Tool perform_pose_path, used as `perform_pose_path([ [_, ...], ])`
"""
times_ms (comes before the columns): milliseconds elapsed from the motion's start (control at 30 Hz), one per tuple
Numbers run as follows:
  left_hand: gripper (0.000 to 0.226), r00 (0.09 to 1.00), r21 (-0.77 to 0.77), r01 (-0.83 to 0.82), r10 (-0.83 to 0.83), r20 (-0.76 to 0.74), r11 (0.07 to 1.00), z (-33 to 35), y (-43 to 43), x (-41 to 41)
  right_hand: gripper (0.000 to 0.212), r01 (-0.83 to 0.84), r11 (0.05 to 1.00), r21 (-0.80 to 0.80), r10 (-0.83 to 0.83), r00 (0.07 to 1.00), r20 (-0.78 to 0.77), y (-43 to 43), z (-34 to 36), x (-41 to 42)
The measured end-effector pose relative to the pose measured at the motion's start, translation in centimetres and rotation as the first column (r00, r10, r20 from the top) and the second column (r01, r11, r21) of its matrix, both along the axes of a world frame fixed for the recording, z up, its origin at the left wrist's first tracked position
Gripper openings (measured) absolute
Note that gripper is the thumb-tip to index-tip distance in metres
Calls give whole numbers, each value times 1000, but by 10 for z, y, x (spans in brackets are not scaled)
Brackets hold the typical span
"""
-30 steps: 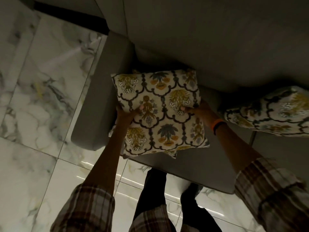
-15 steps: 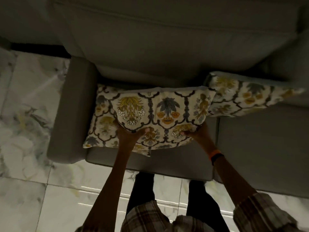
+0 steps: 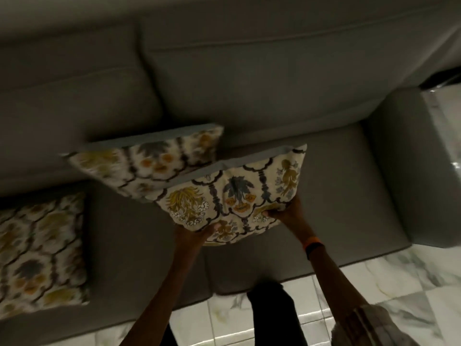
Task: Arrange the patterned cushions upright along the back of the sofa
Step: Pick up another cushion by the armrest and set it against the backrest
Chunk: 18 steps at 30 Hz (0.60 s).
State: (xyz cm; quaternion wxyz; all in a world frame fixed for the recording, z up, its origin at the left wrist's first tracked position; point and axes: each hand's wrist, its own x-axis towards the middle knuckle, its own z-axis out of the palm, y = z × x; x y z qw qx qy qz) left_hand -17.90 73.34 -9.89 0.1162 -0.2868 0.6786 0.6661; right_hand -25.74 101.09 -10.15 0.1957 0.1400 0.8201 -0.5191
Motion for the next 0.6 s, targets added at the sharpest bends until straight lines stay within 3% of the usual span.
perform_pose_path([
  [100, 67, 998, 22, 63, -63, -21, 998, 6, 91, -58, 115, 47, 999, 23, -45, 998, -52, 89, 8, -45],
  [200, 79, 978, -38, 168, -171, -115, 985, 13, 155, -116, 116, 74, 996, 41, -70, 992, -101, 167, 10, -90],
  [300, 89, 957, -36, 232, -235, -168, 972, 15, 209, -169, 131, 95, 995, 28, -90, 984, -155, 233, 7, -133],
  [467, 97, 922, -111, 267, -287, -261, 957, -8, 282, -236, 123, 112, 993, 25, -105, 979, -177, 307, 16, -194],
  [600, 77, 900, -163, 312, -346, -266, 936, -24, 325, -269, 120, 116, 993, 35, -110, 983, -150, 353, 10, -236],
])
